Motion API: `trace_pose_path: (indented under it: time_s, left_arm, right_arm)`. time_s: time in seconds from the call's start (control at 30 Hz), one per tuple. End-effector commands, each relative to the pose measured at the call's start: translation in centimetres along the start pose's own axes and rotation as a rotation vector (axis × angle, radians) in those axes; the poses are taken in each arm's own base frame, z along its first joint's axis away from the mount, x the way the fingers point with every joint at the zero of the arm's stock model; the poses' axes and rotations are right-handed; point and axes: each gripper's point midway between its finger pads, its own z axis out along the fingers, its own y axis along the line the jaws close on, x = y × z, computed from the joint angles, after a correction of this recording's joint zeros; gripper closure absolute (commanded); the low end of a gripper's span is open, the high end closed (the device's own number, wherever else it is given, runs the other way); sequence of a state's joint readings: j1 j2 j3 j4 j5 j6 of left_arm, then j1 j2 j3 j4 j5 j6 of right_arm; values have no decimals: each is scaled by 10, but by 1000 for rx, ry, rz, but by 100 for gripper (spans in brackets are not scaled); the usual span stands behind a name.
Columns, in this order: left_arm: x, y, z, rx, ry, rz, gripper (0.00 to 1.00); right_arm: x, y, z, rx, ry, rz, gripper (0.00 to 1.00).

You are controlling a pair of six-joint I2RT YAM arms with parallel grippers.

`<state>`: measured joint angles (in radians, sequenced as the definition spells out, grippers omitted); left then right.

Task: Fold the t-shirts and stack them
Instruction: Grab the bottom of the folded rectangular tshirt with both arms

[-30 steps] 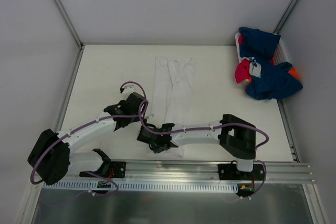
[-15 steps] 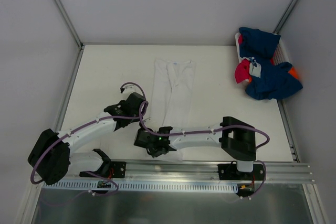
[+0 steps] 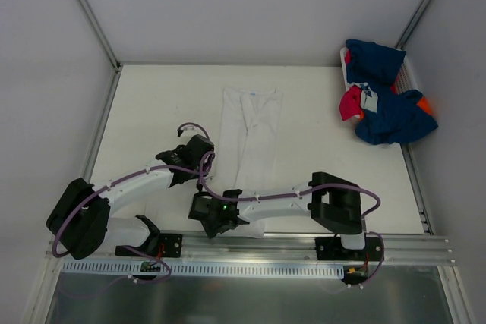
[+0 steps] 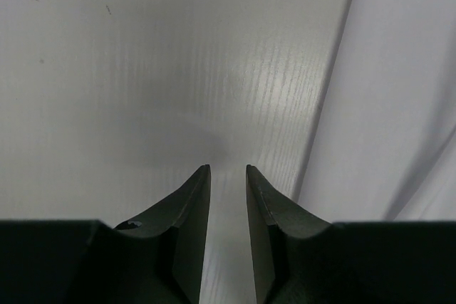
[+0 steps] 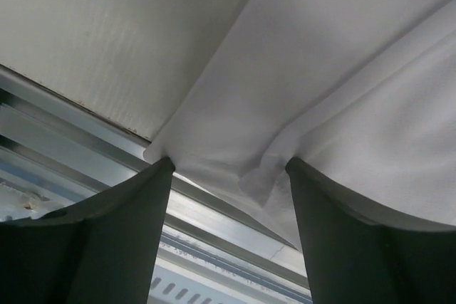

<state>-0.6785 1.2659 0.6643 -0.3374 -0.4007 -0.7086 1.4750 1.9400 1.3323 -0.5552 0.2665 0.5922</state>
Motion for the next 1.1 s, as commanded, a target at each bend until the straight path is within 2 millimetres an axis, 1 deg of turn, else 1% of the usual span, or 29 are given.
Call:
trace_pose_path:
  time_s: [0.0, 0.07, 0.1, 0.17, 0.2, 0.23, 0.27, 0.3, 0.33, 0.37, 0.4, 0.43, 0.47, 0.5, 0.57, 0.6, 0.63, 0.67, 0.73, 0.8, 0.83, 0.87, 0.93, 0.97, 1.0, 1.03, 1.07]
  left_arm:
    - [-8, -9, 0, 28, -11, -17, 72]
    - [-10, -12, -4, 54, -15, -19, 71]
    - [-10, -13, -6, 66, -15, -21, 69]
    - [-6, -14, -13, 102, -12, -30, 68]
    - [-8, -15, -20, 132, -28, -44, 68]
    - [3, -12, -21, 146, -4, -52, 68]
    - [8, -11, -23, 162, 3, -60, 68]
    - [16, -7, -27, 185, 4, -84, 69]
    - [23, -7, -30, 208, 22, -93, 70]
    - [28, -7, -32, 228, 29, -105, 70]
    - [30, -7, -39, 266, 18, -123, 71]
    - [42, -4, -37, 272, 43, -142, 71]
    - [50, -7, -41, 311, 69, -149, 72]
    - [58, -8, -45, 342, 81, -166, 72]
    - [71, -12, -50, 392, 116, -177, 73]
    - [79, -14, -54, 424, 126, -185, 73]
    - [83, -17, -57, 446, 127, -186, 73]
    - [90, -20, -63, 489, 127, -186, 73]
    - [94, -24, -69, 534, 118, -189, 73]
    - [98, -27, -76, 578, 114, -209, 73]
    - [101, -29, -79, 596, 120, -208, 73]
    - [102, -30, -82, 610, 121, -219, 73]
    - [108, -26, -79, 585, 133, -213, 74]
    - [112, -25, -78, 575, 148, -207, 74]
    - [114, -25, -78, 569, 156, -206, 74]
    - [117, -25, -77, 563, 166, -206, 74]
    - [120, -25, -78, 560, 177, -197, 74]
  right_arm:
    - [-14, 26, -38, -82, -120, -137, 28]
    - [-24, 25, -57, -87, -166, -144, 27]
    - [-35, 24, -78, -96, -226, -145, 26]
    - [-44, 15, -100, -79, -288, -147, 24]
    - [-44, 13, -111, -78, -308, -141, 22]
    - [-45, 3, -126, -70, -324, -130, 22]
    - [-48, -4, -132, -52, -348, -112, 22]
    - [-42, -11, -132, -34, -348, -95, 22]
    - [-41, -23, -138, -9, -361, -75, 21]
    - [-37, -28, -137, 0, -360, -60, 21]
    - [-25, -40, -127, 31, -340, -31, 21]
    - [-20, -45, -123, 41, -335, -12, 21]
    - [-15, -50, -118, 48, -325, 8, 21]
    - [-4, -57, -106, 61, -306, 36, 21]
    - [9, -58, -95, 40, -278, 71, 21]
    - [17, -59, -83, 26, -275, 91, 21]
    - [21, -57, -79, 1, -273, 127, 21]
    - [28, -59, -71, -28, -283, 155, 21]
    - [31, -63, -66, -52, -307, 219, 21]
    - [29, -66, -69, -86, -347, 270, 21]
    - [33, -76, -64, -71, -362, 277, 21]
    - [31, -77, -70, -92, -384, 302, 21]
    - [32, -87, -73, -73, -414, 301, 21]
    - [34, -89, -76, -74, -422, 309, 21]
    - [36, -96, -79, -58, -427, 309, 21]
    - [36, -99, -80, -52, -439, 312, 21]
    - [41, -104, -78, -44, -440, 320, 21]
